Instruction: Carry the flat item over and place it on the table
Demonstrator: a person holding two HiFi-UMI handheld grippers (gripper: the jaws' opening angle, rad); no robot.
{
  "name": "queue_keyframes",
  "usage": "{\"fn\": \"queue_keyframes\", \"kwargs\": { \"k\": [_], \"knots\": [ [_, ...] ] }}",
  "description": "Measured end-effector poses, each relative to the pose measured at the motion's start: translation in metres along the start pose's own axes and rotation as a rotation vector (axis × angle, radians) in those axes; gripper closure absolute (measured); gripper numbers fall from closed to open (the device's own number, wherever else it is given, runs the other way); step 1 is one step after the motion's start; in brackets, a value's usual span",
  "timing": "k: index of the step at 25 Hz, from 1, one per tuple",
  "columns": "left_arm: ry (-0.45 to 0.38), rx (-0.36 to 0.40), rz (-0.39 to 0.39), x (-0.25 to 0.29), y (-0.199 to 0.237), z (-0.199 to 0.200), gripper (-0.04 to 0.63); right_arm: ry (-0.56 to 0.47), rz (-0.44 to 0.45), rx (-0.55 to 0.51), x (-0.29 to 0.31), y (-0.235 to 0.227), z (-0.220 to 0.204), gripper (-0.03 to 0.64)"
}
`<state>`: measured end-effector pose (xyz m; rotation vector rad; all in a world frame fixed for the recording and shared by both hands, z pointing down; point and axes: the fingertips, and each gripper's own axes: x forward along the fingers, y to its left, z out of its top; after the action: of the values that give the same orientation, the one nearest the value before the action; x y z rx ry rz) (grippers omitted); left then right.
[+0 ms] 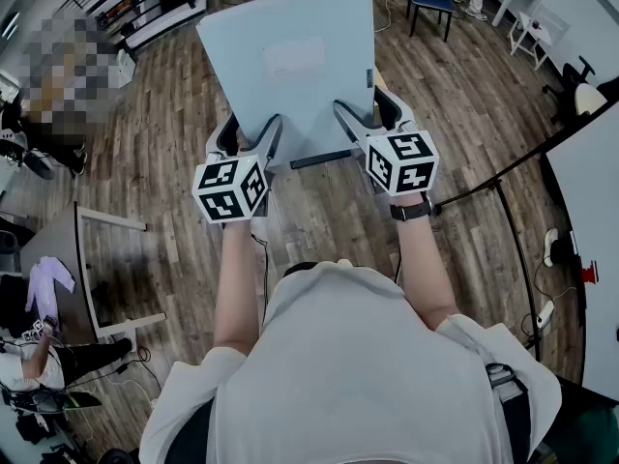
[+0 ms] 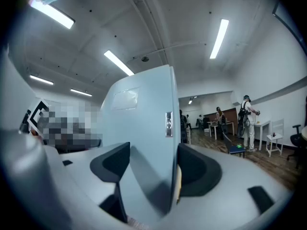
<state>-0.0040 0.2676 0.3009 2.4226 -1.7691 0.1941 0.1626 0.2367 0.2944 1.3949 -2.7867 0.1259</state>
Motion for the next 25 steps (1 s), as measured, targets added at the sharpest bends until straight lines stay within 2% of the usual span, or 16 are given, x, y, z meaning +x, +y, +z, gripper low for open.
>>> {"fn": "queue_keyframes", "kwargs": {
  "k": [4,14,20,25],
  "knots": [
    [-0.003,-0.001,0.023,0.003,0.001,-0.006,0.264,-0.002,0.009,0.009,0.004,-0.003,-0.008,0.287],
    [0.020,-0.072,0.031,0.038,0.030,-0.026,0.264,0.027,0.037,0.005,0.050,-0.014,-0.028,0.287],
    [0.011,-0.117,-0.004,0.096,0.061,-0.031,0.264,0.051,0.014,-0.008,0.103,-0.041,-0.035,0.287],
    [-0.008,-0.148,-0.015,0.162,0.100,-0.017,0.264,0.070,0.008,-0.022,0.174,-0.071,-0.025,0.287]
  ]
}}
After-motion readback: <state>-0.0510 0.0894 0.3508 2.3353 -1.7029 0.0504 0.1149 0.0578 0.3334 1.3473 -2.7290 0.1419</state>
